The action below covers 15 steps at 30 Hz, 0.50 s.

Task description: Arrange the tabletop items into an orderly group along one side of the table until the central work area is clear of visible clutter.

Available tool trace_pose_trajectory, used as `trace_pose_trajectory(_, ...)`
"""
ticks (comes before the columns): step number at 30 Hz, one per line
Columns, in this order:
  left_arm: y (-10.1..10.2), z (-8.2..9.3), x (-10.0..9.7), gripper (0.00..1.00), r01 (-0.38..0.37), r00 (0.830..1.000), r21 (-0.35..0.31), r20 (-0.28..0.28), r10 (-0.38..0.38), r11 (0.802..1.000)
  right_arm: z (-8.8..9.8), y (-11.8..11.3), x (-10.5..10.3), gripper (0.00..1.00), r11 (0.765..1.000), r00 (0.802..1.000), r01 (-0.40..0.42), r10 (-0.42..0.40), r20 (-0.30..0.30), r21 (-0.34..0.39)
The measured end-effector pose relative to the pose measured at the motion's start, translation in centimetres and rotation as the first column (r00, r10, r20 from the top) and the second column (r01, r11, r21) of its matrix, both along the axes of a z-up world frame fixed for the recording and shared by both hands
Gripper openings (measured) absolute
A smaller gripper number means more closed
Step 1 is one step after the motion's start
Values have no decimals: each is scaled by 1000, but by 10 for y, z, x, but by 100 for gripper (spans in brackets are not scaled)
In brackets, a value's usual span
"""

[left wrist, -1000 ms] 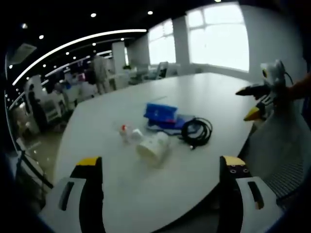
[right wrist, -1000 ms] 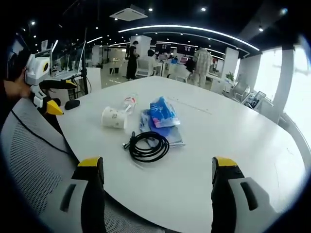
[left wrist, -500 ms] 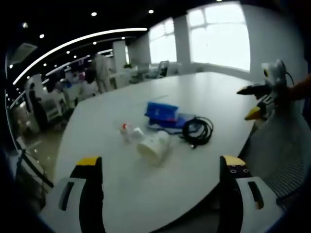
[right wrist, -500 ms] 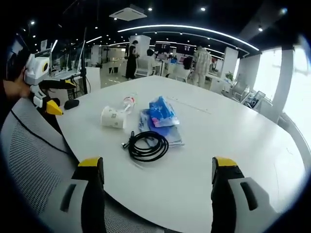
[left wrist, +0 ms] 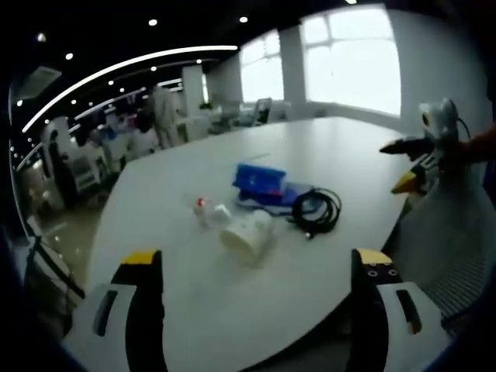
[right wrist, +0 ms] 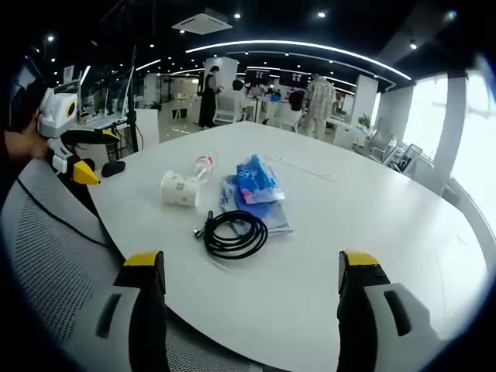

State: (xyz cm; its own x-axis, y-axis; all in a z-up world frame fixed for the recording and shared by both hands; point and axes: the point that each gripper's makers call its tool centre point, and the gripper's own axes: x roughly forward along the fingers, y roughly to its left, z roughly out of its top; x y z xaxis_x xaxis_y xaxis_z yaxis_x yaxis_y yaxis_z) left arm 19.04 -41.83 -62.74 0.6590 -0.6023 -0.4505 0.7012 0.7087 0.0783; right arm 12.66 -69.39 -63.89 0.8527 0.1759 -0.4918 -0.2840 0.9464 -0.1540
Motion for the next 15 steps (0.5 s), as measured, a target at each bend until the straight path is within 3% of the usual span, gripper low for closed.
trace_pose_trajectory(15, 1, 2, 3, 99, -16, 1000, -10, 0, 16, 1000, -2, -2, 0, 97, 1000, 1000, 1, -1, -9, -8)
